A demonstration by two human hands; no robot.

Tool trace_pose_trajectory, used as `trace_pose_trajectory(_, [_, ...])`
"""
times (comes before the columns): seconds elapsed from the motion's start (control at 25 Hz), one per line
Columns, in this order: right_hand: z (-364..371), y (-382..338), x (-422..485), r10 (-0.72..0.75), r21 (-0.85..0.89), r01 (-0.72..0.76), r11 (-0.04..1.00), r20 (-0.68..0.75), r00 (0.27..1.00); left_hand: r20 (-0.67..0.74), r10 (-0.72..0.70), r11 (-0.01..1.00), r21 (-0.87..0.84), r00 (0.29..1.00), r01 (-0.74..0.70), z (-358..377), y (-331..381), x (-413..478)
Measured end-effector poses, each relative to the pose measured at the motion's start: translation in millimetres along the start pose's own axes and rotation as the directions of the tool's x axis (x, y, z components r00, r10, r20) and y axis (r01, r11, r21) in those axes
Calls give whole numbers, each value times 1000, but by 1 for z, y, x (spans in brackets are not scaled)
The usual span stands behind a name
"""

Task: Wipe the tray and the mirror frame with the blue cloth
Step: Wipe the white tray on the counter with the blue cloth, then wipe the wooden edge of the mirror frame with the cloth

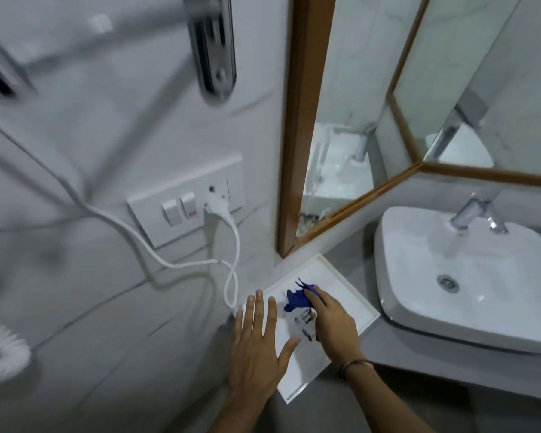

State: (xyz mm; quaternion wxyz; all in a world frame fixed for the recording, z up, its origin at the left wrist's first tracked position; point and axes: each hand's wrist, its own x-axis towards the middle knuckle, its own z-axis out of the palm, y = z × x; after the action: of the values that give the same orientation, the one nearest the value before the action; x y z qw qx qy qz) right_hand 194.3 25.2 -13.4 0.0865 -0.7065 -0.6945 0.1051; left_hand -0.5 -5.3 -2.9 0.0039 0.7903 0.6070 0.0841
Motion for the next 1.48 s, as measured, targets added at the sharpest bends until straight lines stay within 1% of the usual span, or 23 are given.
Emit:
trace_pose_trajectory(0.08, [-47,-6,-5,22,36,-15,999,-190,981,-91,42,999,-28,995,-45,-39,16,15])
trace_pose_trajectory(0.12, [-75,-8,-3,43,70,-24,997,-291,956,-122,57,997,-38,991,-62,-66,25,25])
trace_pose_trajectory(0.16, [-108,-11,0,62,101,-24,995,-392,918,-200,59,998,-23,978,-65,-97,34,38])
trace_pose_trajectory(0.24, [-176,-21,15,66,178,48,983,-583,810,-353,65,997,-23,933,-78,-154,47,67])
trace_pose_trajectory(0.32, [-261,-40,29,34,229,196,954,-730,683,-501,71,991,-65,862,-119,-229,57,100])
trace_pose_trajectory(0.44, [-371,-68,51,23,215,302,929,-847,531,-662,109,989,-2,742,-147,-338,66,145])
trace_pose_trajectory(0.52, [-437,-88,62,-2,182,389,903,-904,428,-782,116,990,44,612,-133,-420,73,177])
trace_pose_trajectory(0.6, [-491,-105,73,0,168,464,870,-940,340,-863,64,997,40,501,-59,-494,74,204])
trace_pose_trajectory(0.68, [-541,-123,82,50,175,511,841,-967,248,-897,25,999,38,442,19,-558,68,219])
trace_pose_trajectory(0.76, [-588,-141,93,154,226,573,788,-973,171,-914,40,996,69,405,56,-607,63,232])
trace_pose_trajectory(0.84, [-632,-155,108,261,286,638,715,-956,135,-922,100,988,136,374,70,-643,63,247])
trace_pose_trajectory(0.88, [-649,-162,116,299,322,649,690,-942,150,-920,131,983,170,369,74,-654,63,254])
trace_pose_trajectory(0.92, [-661,-169,126,318,358,654,666,-930,185,-916,159,976,203,368,83,-659,62,262])
trace_pose_trajectory(0.96, [-668,-178,137,303,387,662,642,-921,245,-910,187,965,241,371,105,-662,58,269])
trace_pose_trajectory(1.04, [-671,-192,159,168,408,673,617,-904,393,-896,251,927,332,366,175,-661,45,280])
trace_pose_trajectory(1.08, [-669,-191,173,73,373,681,630,-902,426,-892,289,904,374,347,208,-659,39,287])
trace_pose_trajectory(1.12, [-668,-184,187,-10,305,684,662,-910,415,-896,312,891,392,317,229,-655,35,293])
trace_pose_trajectory(1.16, [-671,-173,200,-64,232,682,693,-923,379,-903,321,890,391,286,234,-654,32,299])
trace_pose_trajectory(1.24, [-679,-153,216,-69,173,650,740,-942,329,-915,324,895,379,239,236,-653,35,304])
trace_pose_trajectory(1.32, [-677,-166,223,2,212,679,703,-955,296,-917,324,892,378,233,247,-651,38,310])
trace_pose_trajectory(1.36, [-672,-183,221,0,191,709,679,-966,260,-915,334,890,386,228,245,-651,38,311])
trace_pose_trajectory(1.44, [-655,-201,222,-128,37,758,651,-979,157,-911,352,879,401,217,257,-648,36,313])
trace_pose_trajectory(1.48, [-654,-199,224,-188,-24,765,644,-974,128,-909,354,879,404,220,253,-648,36,314])
